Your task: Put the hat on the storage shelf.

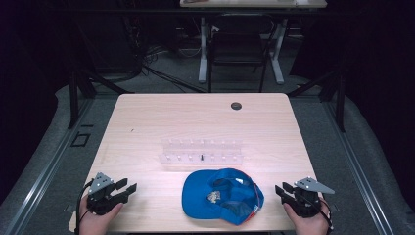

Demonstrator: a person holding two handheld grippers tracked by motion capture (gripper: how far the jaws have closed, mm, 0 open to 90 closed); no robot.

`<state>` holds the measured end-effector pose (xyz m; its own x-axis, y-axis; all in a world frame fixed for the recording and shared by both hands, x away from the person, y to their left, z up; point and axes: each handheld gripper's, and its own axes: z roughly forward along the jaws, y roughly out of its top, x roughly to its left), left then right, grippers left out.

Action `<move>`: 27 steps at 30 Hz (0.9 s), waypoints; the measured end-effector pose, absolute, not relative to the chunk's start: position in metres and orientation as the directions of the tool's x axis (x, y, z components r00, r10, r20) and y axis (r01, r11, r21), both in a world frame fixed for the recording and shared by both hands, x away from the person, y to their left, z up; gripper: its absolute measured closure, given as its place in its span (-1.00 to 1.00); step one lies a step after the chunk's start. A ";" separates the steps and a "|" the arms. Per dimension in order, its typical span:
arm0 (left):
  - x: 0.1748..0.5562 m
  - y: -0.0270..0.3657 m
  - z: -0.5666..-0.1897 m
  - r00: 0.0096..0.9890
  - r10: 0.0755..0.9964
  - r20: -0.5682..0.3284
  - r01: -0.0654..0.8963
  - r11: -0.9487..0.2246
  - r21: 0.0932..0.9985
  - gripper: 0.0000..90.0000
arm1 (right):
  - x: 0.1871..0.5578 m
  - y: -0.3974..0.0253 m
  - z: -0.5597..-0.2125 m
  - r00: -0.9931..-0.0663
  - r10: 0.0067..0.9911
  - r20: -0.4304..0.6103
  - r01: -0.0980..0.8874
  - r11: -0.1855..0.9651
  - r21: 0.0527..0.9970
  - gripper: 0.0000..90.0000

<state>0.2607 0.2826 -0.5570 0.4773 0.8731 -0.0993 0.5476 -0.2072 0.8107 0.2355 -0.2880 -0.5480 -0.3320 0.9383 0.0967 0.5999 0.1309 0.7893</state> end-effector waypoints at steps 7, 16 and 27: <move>0.260 0.279 -0.557 0.479 0.875 -0.072 0.537 -0.228 0.812 0.17 | 0.239 -0.285 -0.550 -0.354 0.928 0.119 0.648 0.152 0.747 0.46; 0.260 0.284 -0.557 0.450 0.888 -0.090 0.555 -0.200 0.807 0.17 | 0.234 -0.283 -0.549 -0.316 0.938 0.146 0.674 0.113 0.730 0.33; 0.259 0.287 -0.557 0.425 0.899 -0.105 0.570 -0.175 0.803 0.16 | 0.235 -0.276 -0.545 -0.319 0.933 0.167 0.723 0.126 0.679 0.47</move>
